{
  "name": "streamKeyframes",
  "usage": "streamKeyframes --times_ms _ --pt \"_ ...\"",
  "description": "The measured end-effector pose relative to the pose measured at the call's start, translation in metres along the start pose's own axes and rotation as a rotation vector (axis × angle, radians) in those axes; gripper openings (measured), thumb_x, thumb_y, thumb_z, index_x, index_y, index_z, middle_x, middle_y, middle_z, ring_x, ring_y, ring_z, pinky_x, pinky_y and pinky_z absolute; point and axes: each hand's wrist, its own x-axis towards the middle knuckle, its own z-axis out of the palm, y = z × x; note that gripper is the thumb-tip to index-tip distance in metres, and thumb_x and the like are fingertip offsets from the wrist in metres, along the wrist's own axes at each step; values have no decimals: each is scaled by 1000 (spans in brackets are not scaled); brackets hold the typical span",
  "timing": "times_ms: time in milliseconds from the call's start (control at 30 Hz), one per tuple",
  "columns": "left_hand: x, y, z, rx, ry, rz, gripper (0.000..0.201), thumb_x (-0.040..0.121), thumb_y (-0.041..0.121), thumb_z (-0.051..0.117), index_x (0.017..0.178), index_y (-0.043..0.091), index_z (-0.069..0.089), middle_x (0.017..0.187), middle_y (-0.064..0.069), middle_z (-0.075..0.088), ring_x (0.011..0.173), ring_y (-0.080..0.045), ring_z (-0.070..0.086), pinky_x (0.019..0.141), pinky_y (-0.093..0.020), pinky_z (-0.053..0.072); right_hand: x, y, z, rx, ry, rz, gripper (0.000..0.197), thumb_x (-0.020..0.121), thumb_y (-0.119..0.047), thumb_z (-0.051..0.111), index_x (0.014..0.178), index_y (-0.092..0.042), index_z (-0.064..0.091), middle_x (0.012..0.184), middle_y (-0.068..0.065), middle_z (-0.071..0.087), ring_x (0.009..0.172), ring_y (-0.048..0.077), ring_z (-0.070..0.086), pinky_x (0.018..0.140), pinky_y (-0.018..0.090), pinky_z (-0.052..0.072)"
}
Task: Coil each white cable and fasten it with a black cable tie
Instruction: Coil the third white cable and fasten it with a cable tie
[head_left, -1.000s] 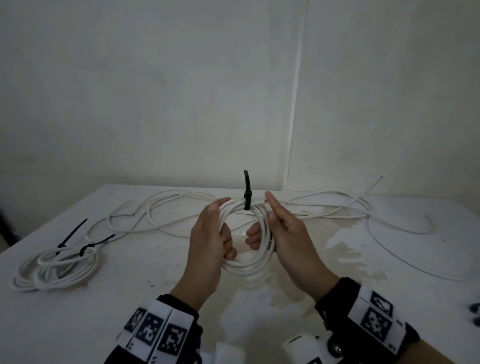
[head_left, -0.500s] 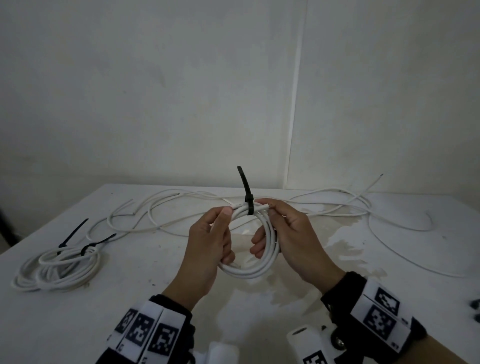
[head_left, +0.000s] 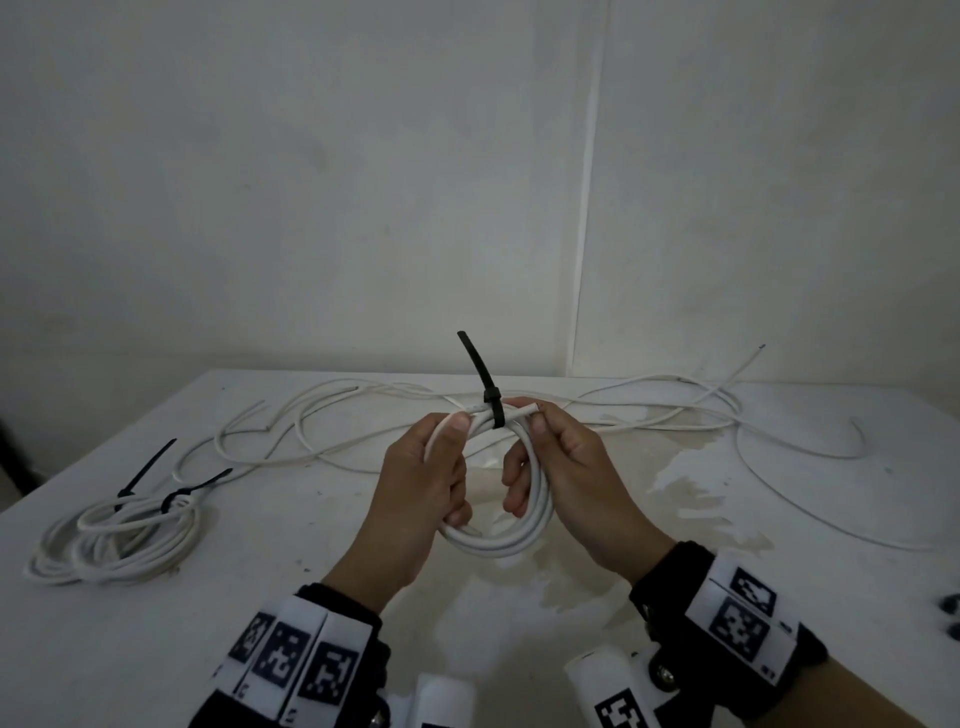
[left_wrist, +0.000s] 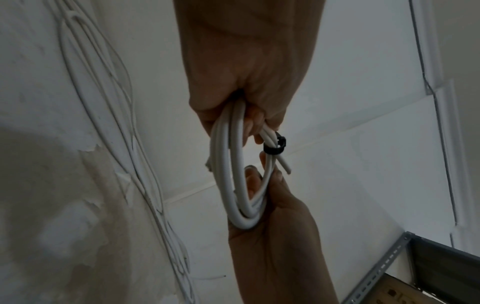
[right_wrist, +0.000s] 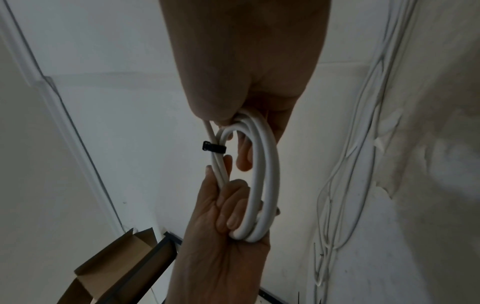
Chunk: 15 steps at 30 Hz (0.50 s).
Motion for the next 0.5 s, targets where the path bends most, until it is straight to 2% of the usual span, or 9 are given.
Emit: streamKeyframes --times_ms 167,300,400,467,500 --pt "2 0 -2 35 8 5 22 95 28 43 86 14 57 46 9 29 38 -5 25 37 -18 28 4 -1 1 -31 -43 3 28 100 -17 30 106 -29 55 68 3 53 46 12 55 48 21 46" --pt "7 3 -3 -11 26 -15 30 99 28 34 90 13 59 52 3 40 38 -7 35 44 -22 36 10 -4 2 141 67 72 31 99 -10 34 94 -22 62 65 2 46 45 9 44 48 20 37" --pt "9 1 -7 30 40 -15 35 99 25 33 77 10 55 58 -2 47 42 -8 45 57 -30 41 14 -7 3 286 119 147 33 96 -13 36 86 -18 67 63 2 46 48 11 38 50 22 32" --pt "9 -3 -9 55 53 5 35 99 25 33 73 12 51 61 -2 46 43 -5 43 56 -27 42 18 -6 6 320 113 169 37 95 -17 32 86 -17 68 63 2 46 48 10 36 52 23 31" --pt "8 -5 -11 70 60 22 32 99 25 32 77 13 52 63 -1 44 44 -4 42 54 -24 42 20 -4 9 321 103 170 39 96 -18 30 87 -17 68 63 2 45 47 9 36 51 22 31"
